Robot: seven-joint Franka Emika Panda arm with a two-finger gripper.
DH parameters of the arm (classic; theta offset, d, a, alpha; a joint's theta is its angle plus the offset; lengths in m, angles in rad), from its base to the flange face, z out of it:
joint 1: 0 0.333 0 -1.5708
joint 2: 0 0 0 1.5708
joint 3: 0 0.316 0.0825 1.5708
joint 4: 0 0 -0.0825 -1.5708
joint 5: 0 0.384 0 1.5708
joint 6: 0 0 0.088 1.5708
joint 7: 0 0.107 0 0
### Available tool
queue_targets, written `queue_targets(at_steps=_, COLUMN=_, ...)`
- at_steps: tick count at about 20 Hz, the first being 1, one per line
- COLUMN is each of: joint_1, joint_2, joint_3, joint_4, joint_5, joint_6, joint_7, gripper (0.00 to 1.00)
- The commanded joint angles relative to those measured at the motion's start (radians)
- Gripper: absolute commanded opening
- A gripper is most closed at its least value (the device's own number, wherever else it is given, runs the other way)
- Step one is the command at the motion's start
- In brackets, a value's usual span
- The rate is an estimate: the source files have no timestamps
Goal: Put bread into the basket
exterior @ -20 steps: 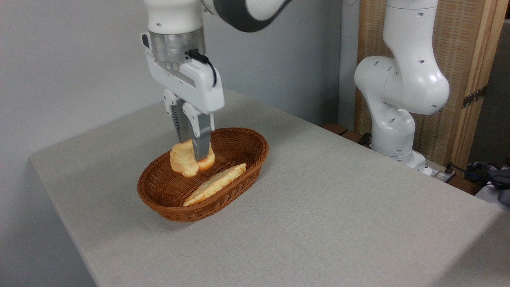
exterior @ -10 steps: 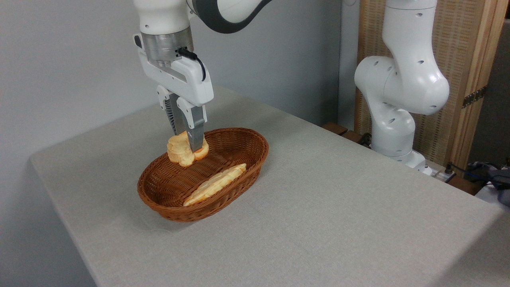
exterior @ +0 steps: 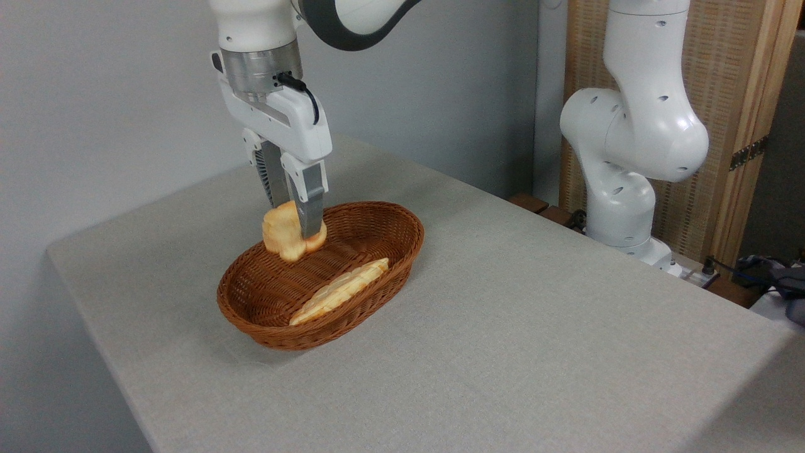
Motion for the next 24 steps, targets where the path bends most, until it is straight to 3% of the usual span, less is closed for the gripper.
queue_targets(at_steps=1, joint_1=-0.005, joint_2=-0.008, joint_3=0.014, joint_4=0.008, joint_5=0.007, joint_6=-0.027, joint_7=0.022, gripper=1.0)
queue_targets(at_steps=5, joint_1=-0.002, joint_2=-0.014, joint_3=0.016, joint_4=0.014, joint_5=0.007, joint_6=-0.027, joint_7=0.031, gripper=1.0)
queue_targets(at_steps=7, joint_1=0.021, joint_2=-0.013, joint_3=0.028, joint_4=0.047, joint_5=0.008, joint_6=-0.072, joint_7=0.033, gripper=1.0)
queue_targets(at_steps=9, joint_1=0.03, joint_2=-0.01, joint_3=0.058, joint_4=0.096, joint_5=0.01, joint_6=-0.136, joint_7=0.038, gripper=1.0)
queue_targets(at_steps=16, joint_1=0.032, joint_2=-0.011, joint_3=0.193, joint_4=0.179, joint_5=0.007, joint_6=-0.175, joint_7=0.103, gripper=1.0)
queue_targets(at_steps=24, joint_1=0.035, joint_2=-0.016, joint_3=0.184, joint_4=0.179, joint_5=0.008, joint_6=-0.169, joint_7=0.113, gripper=1.0)
